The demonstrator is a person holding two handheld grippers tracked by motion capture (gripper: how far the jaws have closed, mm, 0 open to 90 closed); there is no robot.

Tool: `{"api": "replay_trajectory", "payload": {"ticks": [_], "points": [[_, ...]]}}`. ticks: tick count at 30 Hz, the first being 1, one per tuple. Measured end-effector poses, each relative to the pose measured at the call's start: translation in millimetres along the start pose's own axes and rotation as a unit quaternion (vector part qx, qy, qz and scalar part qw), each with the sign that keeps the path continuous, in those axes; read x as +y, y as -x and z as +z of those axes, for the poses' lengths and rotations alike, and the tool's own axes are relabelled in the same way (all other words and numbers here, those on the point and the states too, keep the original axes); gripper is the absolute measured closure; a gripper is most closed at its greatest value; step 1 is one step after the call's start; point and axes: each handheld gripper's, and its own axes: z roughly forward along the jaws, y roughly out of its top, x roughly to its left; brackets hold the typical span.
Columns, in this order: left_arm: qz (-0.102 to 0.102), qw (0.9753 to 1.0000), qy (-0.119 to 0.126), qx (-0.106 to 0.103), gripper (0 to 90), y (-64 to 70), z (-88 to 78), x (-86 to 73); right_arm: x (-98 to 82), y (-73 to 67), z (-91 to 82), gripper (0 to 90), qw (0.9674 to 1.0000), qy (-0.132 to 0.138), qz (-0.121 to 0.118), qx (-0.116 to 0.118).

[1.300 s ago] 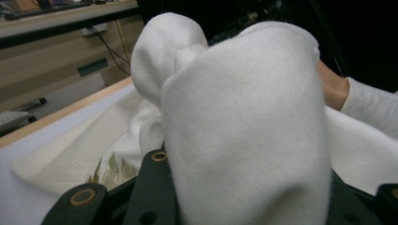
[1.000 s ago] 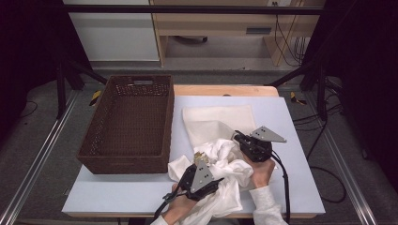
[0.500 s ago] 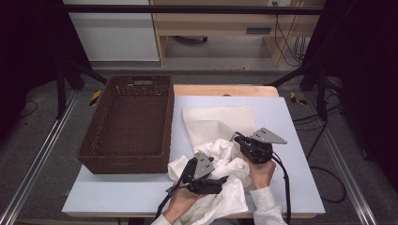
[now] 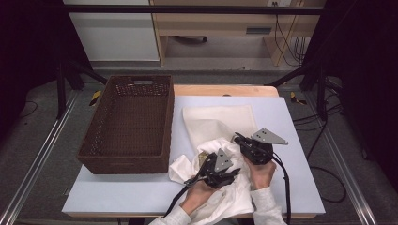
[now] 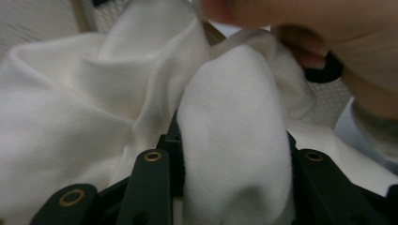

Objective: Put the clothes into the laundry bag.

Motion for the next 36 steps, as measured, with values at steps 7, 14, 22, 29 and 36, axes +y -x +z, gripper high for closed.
{"api": "replay_trajectory", "payload": {"ticks": [7, 14, 22, 29, 36], "points": [[-0.004, 0.9996, 0.007, 0.028, 33.7, 2.8, -21.3, 3.2, -2.1, -1.4, -0.5, 86.7, 1.0, 0.0, -0.009, -0.002], [-0.015, 0.9974, 0.023, 0.067, 16.0, -19.2, -54.3, 1.8, -4.0, -3.4, -1.3, 86.7, 0.9999, -0.002, -0.01, -0.001], [-0.089, 0.9958, 0.021, 0.0, 8.5, -60.8, -21.8, -9.5, -6.8, -6.4, 3.0, 86.7, 0.9998, -0.01, -0.014, 0.001], [-0.087, 0.9952, 0.032, -0.031, 63.3, -52.3, -21.8, -12.2, -9.3, -4.2, 5.7, 86.7, 0.9999, -0.012, -0.01, 0.002], [-0.026, 0.9984, 0.049, 0.011, 68.8, -19.4, -34.9, -3.1, -9.5, -4.0, 5.0, 86.8, 0.9999, -0.007, -0.007, 0.0]]}}
